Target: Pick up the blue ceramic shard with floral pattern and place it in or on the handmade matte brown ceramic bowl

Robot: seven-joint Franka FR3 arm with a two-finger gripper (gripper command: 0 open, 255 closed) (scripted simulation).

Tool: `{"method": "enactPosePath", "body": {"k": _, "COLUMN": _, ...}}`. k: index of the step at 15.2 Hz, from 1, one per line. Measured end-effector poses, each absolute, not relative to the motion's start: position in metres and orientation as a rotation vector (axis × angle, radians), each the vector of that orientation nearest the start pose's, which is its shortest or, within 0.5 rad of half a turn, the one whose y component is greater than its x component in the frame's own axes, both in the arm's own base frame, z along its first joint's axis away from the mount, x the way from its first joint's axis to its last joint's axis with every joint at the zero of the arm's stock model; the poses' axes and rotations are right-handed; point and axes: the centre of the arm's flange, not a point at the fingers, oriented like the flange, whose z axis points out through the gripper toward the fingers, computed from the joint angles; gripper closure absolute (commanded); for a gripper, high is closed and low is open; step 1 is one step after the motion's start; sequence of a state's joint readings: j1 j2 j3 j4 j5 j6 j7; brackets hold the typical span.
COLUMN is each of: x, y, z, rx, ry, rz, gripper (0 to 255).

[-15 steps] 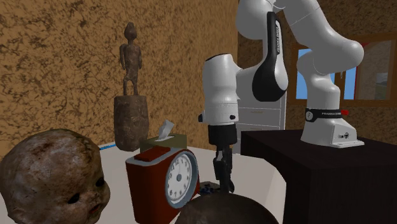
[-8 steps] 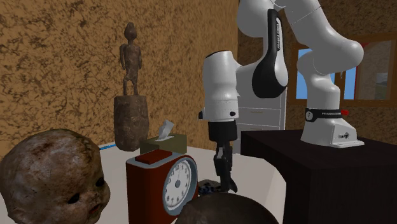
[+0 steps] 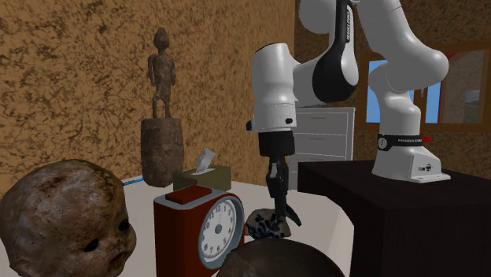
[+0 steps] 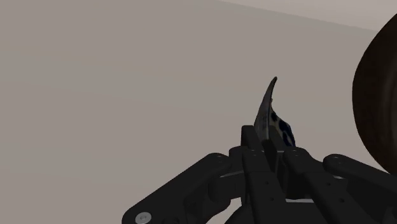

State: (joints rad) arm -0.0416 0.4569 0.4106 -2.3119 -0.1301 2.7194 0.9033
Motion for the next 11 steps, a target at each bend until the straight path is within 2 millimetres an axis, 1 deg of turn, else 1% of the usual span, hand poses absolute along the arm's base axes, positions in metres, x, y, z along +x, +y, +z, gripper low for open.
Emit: {"method": "enactPosePath", "body": {"k": 11, "x": 0.478, "y": 0.201, "z": 0.22, "rx": -2.964, "ry": 0.682, "rz": 0.117, "gripper": 255}}
